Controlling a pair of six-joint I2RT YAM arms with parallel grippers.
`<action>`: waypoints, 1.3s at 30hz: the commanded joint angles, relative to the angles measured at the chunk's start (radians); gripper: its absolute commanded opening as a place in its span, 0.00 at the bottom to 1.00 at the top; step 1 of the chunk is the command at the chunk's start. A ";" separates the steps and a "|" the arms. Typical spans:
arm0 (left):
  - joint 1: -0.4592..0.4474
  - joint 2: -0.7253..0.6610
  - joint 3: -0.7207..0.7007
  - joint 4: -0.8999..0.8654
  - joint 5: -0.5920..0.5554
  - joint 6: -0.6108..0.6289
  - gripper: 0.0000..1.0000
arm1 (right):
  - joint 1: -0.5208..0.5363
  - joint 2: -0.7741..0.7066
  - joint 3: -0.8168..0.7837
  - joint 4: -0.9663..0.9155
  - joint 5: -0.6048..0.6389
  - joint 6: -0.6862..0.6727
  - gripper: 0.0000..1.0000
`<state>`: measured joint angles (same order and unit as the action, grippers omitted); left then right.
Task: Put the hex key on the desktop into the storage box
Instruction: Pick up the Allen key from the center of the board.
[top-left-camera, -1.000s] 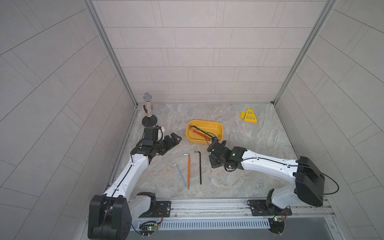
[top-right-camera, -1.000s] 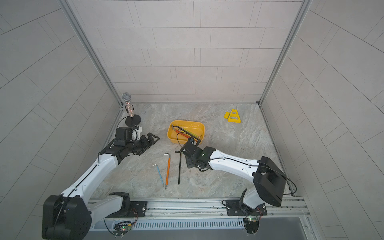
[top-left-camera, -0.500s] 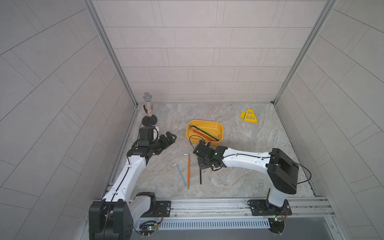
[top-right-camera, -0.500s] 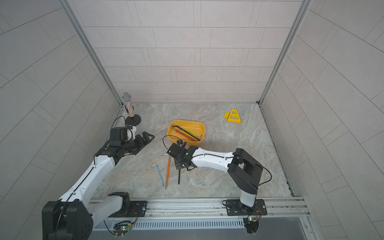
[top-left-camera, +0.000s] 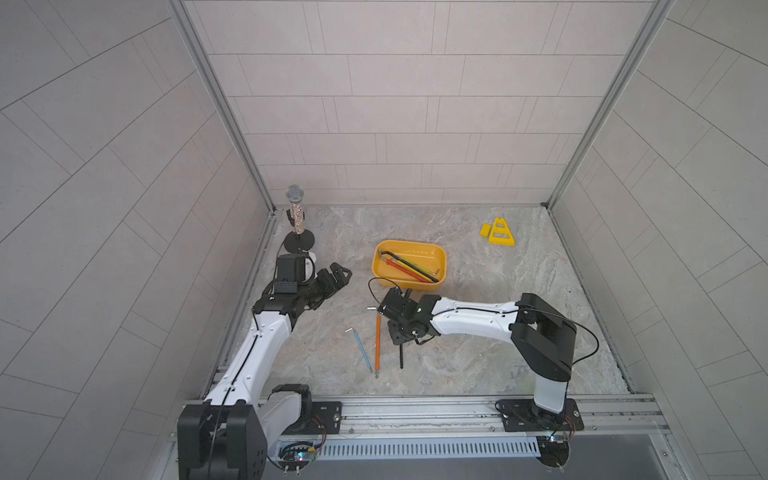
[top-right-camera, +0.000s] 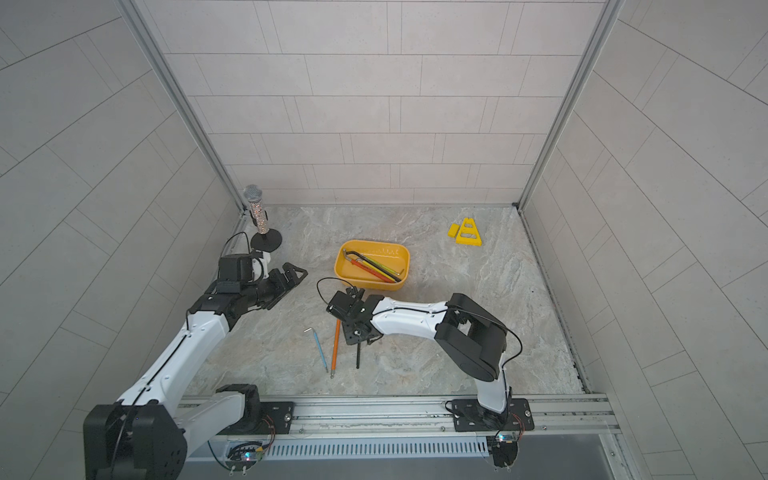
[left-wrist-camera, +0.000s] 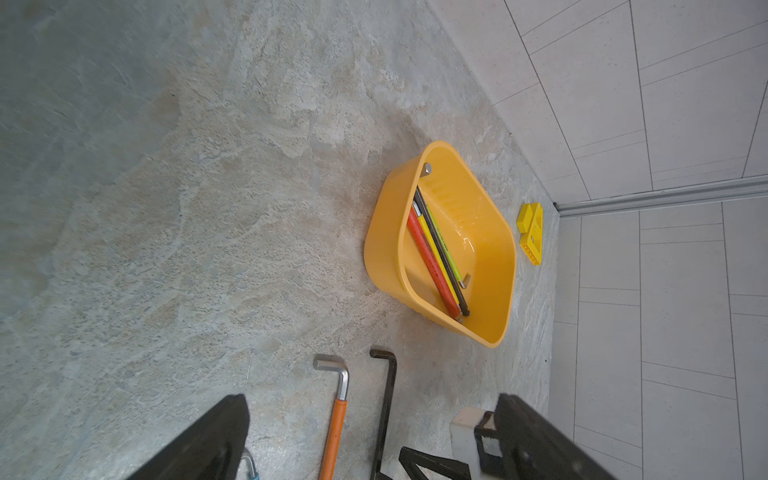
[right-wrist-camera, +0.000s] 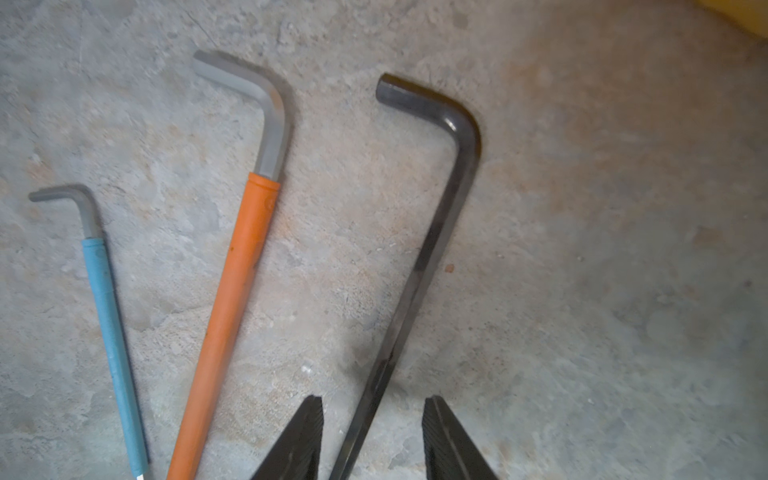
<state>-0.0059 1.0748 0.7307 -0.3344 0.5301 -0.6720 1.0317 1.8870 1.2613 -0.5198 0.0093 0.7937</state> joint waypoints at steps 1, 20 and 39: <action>0.008 -0.013 0.013 0.006 0.002 0.015 1.00 | 0.013 0.034 0.013 -0.023 0.015 -0.011 0.44; 0.033 -0.057 0.007 0.011 -0.014 0.018 1.00 | 0.031 0.106 0.014 -0.112 0.089 -0.026 0.36; 0.035 -0.055 0.002 0.017 -0.004 0.012 1.00 | 0.028 0.112 -0.018 -0.033 0.029 0.020 0.34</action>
<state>0.0216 1.0313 0.7307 -0.3279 0.5274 -0.6724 1.0584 1.9381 1.2667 -0.5346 0.0704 0.7887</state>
